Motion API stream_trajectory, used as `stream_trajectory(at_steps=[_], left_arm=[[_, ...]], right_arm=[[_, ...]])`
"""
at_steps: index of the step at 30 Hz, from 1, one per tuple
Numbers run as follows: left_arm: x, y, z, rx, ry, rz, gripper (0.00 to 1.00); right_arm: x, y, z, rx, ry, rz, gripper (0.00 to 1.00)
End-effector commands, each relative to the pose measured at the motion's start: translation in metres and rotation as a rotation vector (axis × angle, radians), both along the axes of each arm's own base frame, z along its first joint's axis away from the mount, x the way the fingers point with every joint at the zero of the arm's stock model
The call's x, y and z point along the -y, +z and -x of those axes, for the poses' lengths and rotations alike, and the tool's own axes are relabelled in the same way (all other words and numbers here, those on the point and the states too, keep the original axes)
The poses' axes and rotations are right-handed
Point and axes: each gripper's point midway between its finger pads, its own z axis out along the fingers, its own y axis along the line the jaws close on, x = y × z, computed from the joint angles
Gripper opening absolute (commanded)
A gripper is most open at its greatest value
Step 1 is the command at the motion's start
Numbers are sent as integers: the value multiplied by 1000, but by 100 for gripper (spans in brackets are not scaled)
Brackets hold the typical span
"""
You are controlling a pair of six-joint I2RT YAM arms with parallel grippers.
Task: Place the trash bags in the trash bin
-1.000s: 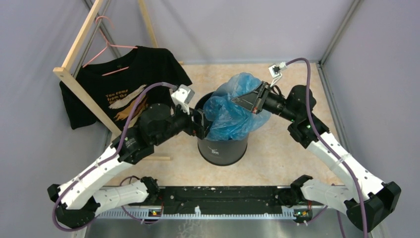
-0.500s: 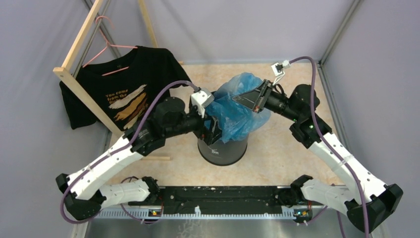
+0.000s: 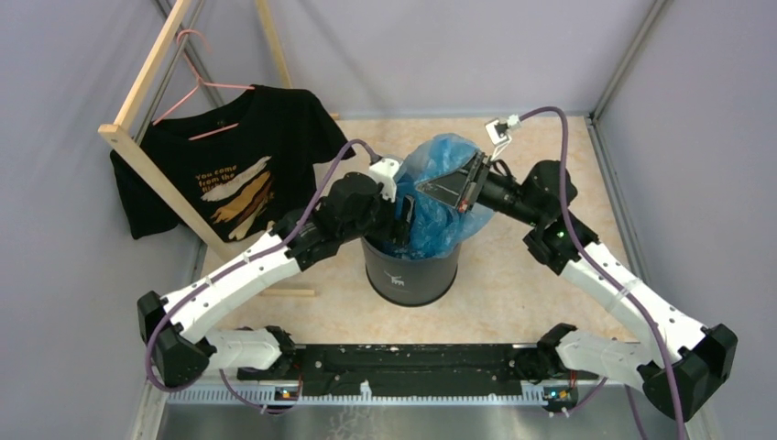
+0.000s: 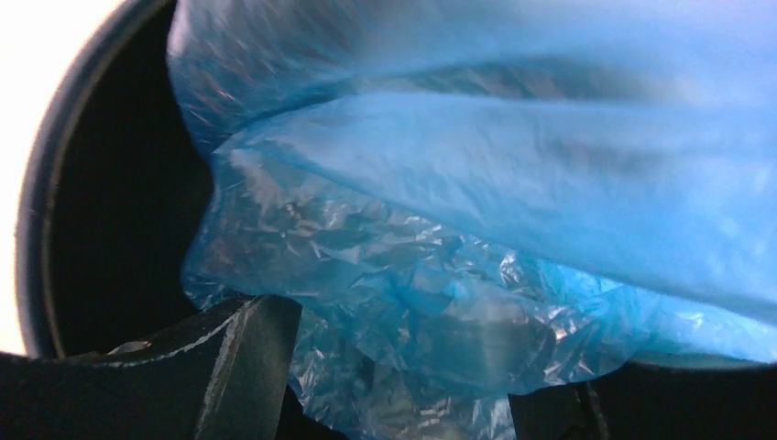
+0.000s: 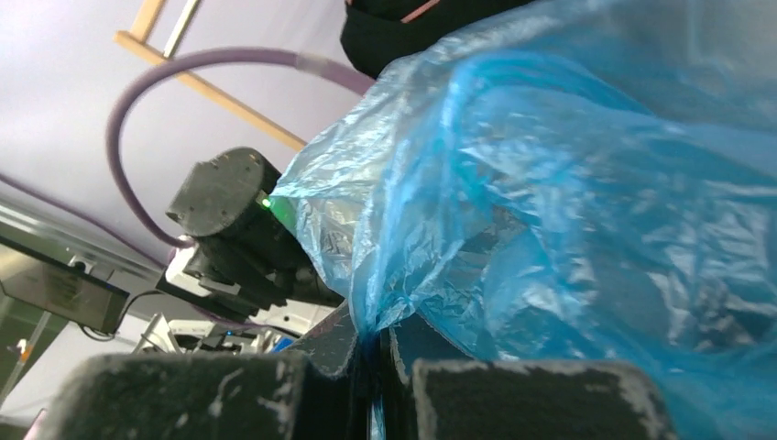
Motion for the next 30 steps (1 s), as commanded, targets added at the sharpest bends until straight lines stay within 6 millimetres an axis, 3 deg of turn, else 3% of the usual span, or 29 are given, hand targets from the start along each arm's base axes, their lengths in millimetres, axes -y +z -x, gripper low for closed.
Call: stream_trajectory(at_steps=[1,6,11,14,17,22,25,30], left_arm=[[-14,2,-5,-2,66,27,81],[-11,52,35,112,-146,200,96],[-27,108,71,246,-255,350,99],[-39,129,78,286,-233,403,99],[-44,141,79,278,-202,437,99],[-16,150,95,195,-355,483,99],[-4,144,84,147,-347,442,99],[-4,130,62,111,-233,401,99]], right_arm=[[-10,-7,0,5,23,-6,0],[-6,-25,-13,5,-45,69,0],[-7,-16,-17,30,-60,61,0],[-14,-9,-15,27,-13,25,0],[-21,-1,-9,12,43,-33,0],[-36,8,2,20,49,-59,0],[-46,15,6,21,58,-82,0],[-45,34,9,4,37,-176,0]])
